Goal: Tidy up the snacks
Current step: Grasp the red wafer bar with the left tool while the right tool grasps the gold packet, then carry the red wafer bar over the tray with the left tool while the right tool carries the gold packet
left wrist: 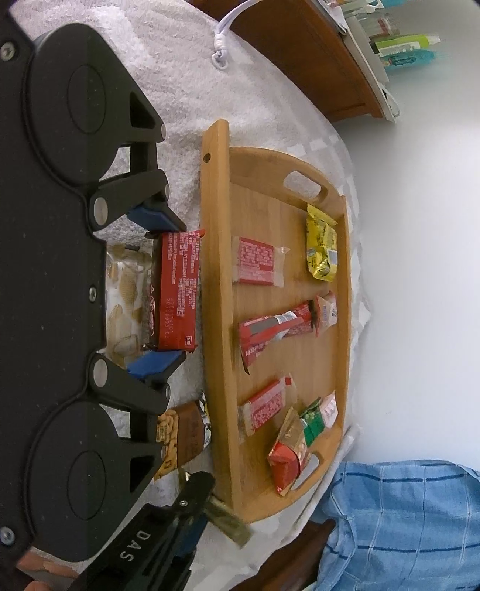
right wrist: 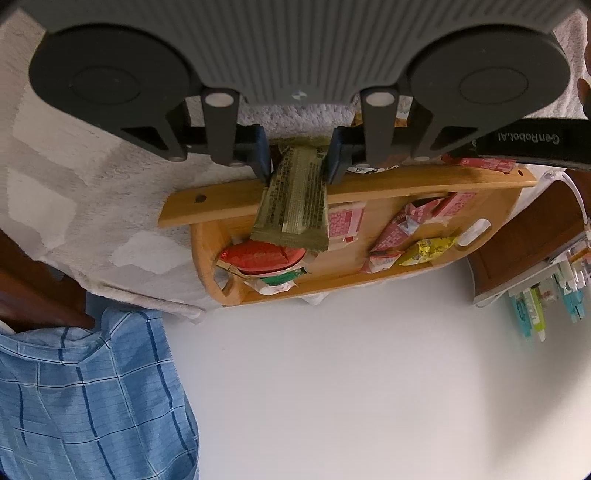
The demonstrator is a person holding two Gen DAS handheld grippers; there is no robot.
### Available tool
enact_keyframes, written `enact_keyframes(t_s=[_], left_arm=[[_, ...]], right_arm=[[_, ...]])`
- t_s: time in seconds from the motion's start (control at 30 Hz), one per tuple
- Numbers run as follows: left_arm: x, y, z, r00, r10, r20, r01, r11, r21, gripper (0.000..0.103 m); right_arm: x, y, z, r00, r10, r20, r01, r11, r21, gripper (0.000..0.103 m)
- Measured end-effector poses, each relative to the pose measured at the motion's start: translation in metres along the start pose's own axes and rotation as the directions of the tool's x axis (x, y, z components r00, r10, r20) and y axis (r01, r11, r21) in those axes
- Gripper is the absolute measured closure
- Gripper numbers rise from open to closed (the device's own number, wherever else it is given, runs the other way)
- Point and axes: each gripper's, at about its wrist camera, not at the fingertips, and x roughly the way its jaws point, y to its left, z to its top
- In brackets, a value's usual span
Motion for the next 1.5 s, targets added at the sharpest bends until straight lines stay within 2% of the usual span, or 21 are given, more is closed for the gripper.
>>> enact_keyframes(t_s=[0.33, 0.47, 0.8, 1.1, 1.5], left_arm=[[-0.018, 0.000, -0.002, 1.000, -0.023, 0.015, 0.023, 1.000, 0.010, 0.040], [-0.023, -0.001, -0.004, 0.999, -0.035, 0.019, 0.035, 0.999, 0.006, 0.040], [-0.034, 0.003, 0.004, 0.997, -0.057, 0.047, 0.057, 0.998, 0.005, 0.040], [-0.040, 0.013, 0.018, 0.995, -0.062, 0.075, 0.062, 0.998, 0.005, 0.040], [-0.039, 0.016, 0.042, 0.991, -0.083, 0.106, 0.083, 0.997, 0.001, 0.040]], right_arm=[[-0.035, -0.013, 0.003, 1.000, 0.002, 0.023, -0.002, 1.000, 0.009, 0.067], [-0.041, -0.018, 0.005, 0.999, 0.000, 0.037, -0.001, 0.999, 0.035, 0.067], [-0.055, -0.018, 0.014, 0.999, -0.009, 0.054, 0.008, 1.000, 0.011, 0.067], [-0.061, -0.019, 0.030, 0.996, -0.028, 0.086, 0.028, 1.000, -0.004, 0.067], [-0.054, -0.014, 0.062, 0.991, -0.013, 0.136, 0.017, 1.000, -0.025, 0.067]])
